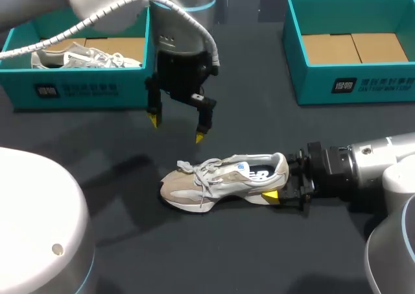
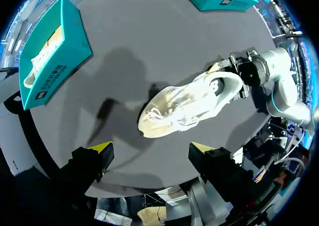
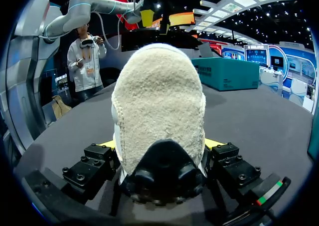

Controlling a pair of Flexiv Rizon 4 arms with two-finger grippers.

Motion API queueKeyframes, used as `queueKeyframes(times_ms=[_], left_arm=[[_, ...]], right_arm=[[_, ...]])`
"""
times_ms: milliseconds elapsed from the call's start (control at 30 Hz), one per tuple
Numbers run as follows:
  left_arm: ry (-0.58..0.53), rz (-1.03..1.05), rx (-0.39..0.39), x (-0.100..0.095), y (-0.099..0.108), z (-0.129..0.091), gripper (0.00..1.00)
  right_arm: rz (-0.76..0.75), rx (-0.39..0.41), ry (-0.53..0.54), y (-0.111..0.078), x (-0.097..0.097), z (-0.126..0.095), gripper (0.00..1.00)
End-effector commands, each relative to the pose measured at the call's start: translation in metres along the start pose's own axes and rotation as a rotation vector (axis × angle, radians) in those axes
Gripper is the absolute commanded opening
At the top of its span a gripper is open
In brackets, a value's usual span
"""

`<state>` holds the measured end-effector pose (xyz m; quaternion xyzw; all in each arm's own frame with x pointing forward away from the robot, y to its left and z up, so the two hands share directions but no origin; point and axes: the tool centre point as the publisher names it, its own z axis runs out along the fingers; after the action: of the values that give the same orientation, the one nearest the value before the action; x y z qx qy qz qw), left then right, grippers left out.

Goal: Take the shoe out of the shoebox, open the shoe tongue, remove and reinsert the insole, then place the shoe into the shoebox

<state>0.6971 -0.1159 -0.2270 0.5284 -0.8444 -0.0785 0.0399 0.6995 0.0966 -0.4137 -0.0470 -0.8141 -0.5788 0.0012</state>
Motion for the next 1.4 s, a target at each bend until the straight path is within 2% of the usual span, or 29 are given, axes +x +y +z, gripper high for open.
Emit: queueKeyframes(times_ms=[33, 333, 533, 700, 1100, 1267, 1400], left_arm=[[-0.027, -0.001, -0.009, 0.009, -0.004, -0.002, 1.0], [-0.027, -0.001, -0.009, 0.009, -0.004, -0.002, 1.0], [-0.042, -0.172, -0.071, 0.048, -0.007, 0.015, 1.0], [-0.098, -0.389, -0.048, 0.083, -0.017, 0.03, 1.0], [-0.098, -0.389, -0.048, 0.083, -0.017, 0.03, 1.0], [-0.093, -0.549, -0.159, 0.092, -0.042, 0.041, 1.0], [-0.123, -0.616, -0.179, 0.105, -0.049, 0.049, 1.0]], right_arm=[[0.001, 0.005, -0.001, -0.001, -0.002, 0.005, 0.0], [0.001, 0.005, -0.001, -0.001, -0.002, 0.005, 0.0], [0.001, 0.005, -0.001, -0.001, -0.002, 0.005, 0.0], [0.001, 0.005, -0.001, -0.001, -0.002, 0.005, 0.0], [0.001, 0.005, -0.001, -0.001, -0.002, 0.005, 0.0], [0.001, 0.005, -0.001, -0.001, -0.002, 0.005, 0.0], [0.001, 0.005, -0.001, -0.001, -0.002, 0.005, 0.0]])
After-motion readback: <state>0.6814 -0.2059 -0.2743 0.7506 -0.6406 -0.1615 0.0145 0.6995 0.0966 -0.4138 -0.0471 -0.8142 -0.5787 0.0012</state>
